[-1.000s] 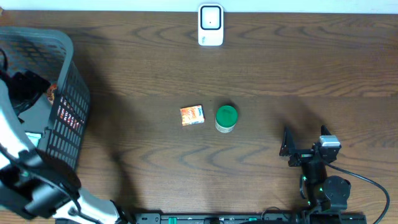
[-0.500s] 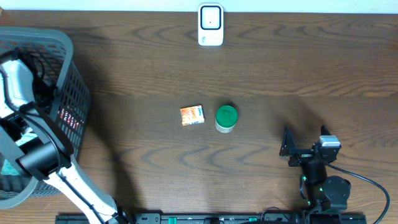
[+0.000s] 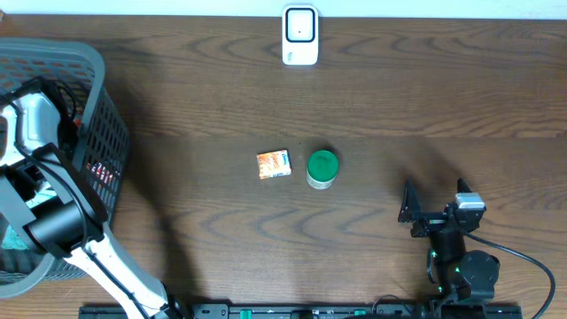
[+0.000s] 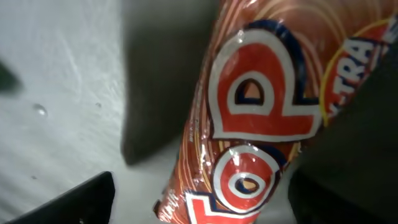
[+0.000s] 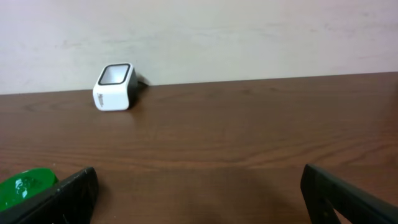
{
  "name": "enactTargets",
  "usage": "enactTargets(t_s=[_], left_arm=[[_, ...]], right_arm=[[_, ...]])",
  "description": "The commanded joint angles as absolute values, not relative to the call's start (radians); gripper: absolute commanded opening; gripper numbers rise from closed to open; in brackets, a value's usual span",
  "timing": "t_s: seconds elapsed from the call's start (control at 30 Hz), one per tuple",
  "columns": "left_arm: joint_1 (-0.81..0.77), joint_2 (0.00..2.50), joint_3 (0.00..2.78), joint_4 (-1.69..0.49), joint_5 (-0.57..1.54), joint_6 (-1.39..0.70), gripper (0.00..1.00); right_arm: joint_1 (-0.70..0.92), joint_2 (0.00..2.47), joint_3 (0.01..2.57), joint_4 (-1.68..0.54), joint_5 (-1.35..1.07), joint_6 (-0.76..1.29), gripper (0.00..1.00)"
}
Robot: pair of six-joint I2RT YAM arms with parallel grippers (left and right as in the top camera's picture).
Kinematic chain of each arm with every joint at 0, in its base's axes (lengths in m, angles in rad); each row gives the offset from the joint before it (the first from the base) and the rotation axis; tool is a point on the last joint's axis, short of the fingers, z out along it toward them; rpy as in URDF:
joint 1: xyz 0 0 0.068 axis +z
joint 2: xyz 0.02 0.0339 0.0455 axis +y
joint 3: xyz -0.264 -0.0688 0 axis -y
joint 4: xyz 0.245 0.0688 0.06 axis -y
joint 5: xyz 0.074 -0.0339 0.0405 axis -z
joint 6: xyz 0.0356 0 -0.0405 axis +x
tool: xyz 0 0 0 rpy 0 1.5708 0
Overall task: Scan the item barcode
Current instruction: 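Reach the left gripper into the basket and grasp the red Top bar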
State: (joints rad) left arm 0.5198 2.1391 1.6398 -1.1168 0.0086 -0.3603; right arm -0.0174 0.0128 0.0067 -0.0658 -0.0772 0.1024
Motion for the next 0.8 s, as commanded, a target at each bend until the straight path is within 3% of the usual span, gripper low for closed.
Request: enactTargets(t_s=[0.0, 0.13, 0.17, 0.5, 0.67, 0.77], left_arm=[[0.516, 2.185, 1.576, -1.112, -0.015, -0.363, 0.48], [0.517, 2.181, 1.584, -1.136, -0.015, -0.363, 0.11], [0.517, 2.181, 1.589, -1.143, -0.015, -0.363, 0.08], [0.606, 2.094, 2.046, -1.525, 0.024, -0.364, 0.08], [0.652, 1.843, 2.173, -1.512, 0.305, -0.46, 0.07], [0.58, 1.679, 2.173, -1.488, 0.463, -0.457, 0.07]], right_arm=[[-0.013, 0.009, 0.006, -0.069, -0.076, 0.115, 0.99], [-0.013, 0.009, 0.006, -0.069, -0.076, 0.115, 0.99], [-0.013, 0.009, 0.006, -0.069, -0.076, 0.115, 0.99], [-0.013, 0.009, 0.006, -0.069, -0.076, 0.115, 0.99], [-0.013, 0.009, 0.006, -0.069, -0.076, 0.115, 0.99], [-0.013, 0.009, 0.006, -0.069, -0.076, 0.115, 0.99]])
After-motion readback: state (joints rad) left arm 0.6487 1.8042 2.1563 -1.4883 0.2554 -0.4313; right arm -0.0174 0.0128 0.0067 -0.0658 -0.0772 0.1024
